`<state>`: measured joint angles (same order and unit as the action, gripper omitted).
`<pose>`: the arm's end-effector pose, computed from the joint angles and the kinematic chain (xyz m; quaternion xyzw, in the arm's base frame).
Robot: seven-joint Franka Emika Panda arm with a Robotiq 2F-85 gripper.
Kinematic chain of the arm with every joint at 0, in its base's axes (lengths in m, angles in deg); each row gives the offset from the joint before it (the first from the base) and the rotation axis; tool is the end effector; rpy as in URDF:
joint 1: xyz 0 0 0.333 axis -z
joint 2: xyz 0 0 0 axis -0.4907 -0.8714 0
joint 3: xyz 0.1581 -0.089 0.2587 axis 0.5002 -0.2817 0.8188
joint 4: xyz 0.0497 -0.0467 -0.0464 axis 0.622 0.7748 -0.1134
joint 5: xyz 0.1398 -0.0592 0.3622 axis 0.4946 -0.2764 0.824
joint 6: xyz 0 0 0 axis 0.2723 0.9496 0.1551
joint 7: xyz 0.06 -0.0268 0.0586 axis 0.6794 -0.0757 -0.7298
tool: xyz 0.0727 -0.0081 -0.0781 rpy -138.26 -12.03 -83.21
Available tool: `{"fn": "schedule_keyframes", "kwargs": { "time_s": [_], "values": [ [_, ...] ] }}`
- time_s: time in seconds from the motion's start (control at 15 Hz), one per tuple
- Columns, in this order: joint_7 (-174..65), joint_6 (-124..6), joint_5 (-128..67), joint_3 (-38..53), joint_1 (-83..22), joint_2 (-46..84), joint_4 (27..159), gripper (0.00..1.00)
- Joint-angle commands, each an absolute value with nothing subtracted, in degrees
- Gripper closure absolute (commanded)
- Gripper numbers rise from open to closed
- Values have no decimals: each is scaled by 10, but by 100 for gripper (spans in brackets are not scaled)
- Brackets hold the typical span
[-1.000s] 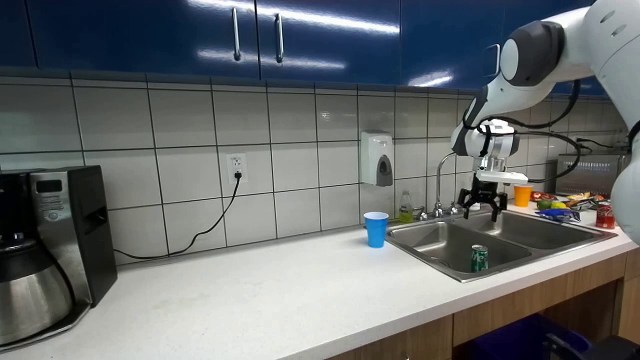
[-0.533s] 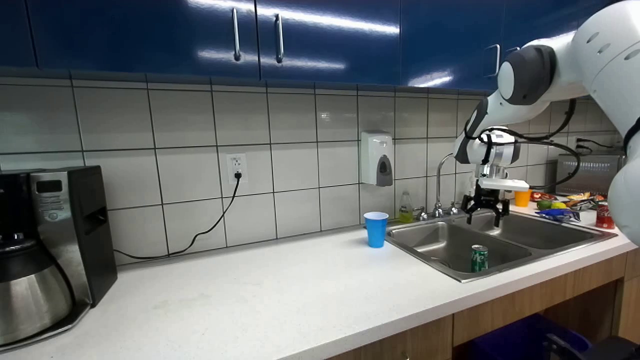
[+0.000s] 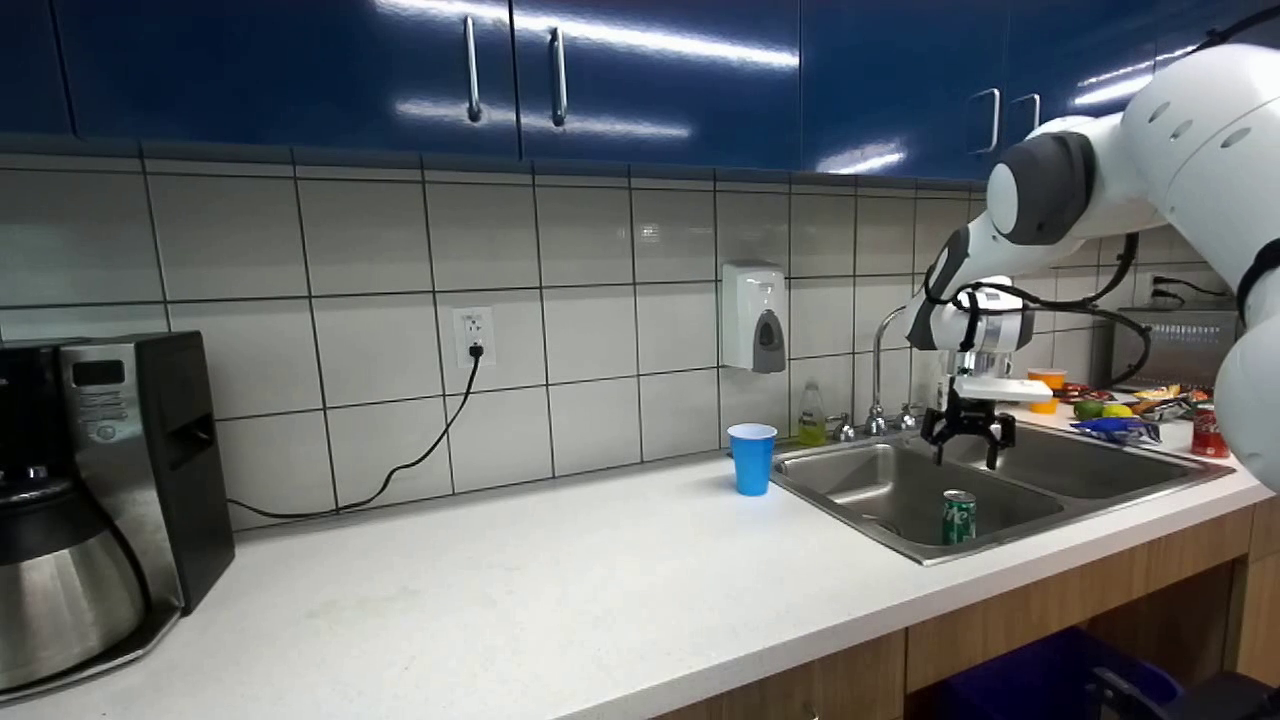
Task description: Remove the soda can from the sink and place it on the counter top
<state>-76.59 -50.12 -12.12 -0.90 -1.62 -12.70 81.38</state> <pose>0.5806 -0.4365 0.2081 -0.9699 0.2416 -0.0032 0.0296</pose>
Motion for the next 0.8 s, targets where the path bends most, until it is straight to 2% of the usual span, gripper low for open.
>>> {"fn": "schedule_keyframes", "kwargs": {
  "time_s": [0.0,0.73],
  "values": [
    [-756,-515,-140,9,-2,-163,777,0],
    [-749,-538,-151,12,8,-229,722,0]
  ]
}}
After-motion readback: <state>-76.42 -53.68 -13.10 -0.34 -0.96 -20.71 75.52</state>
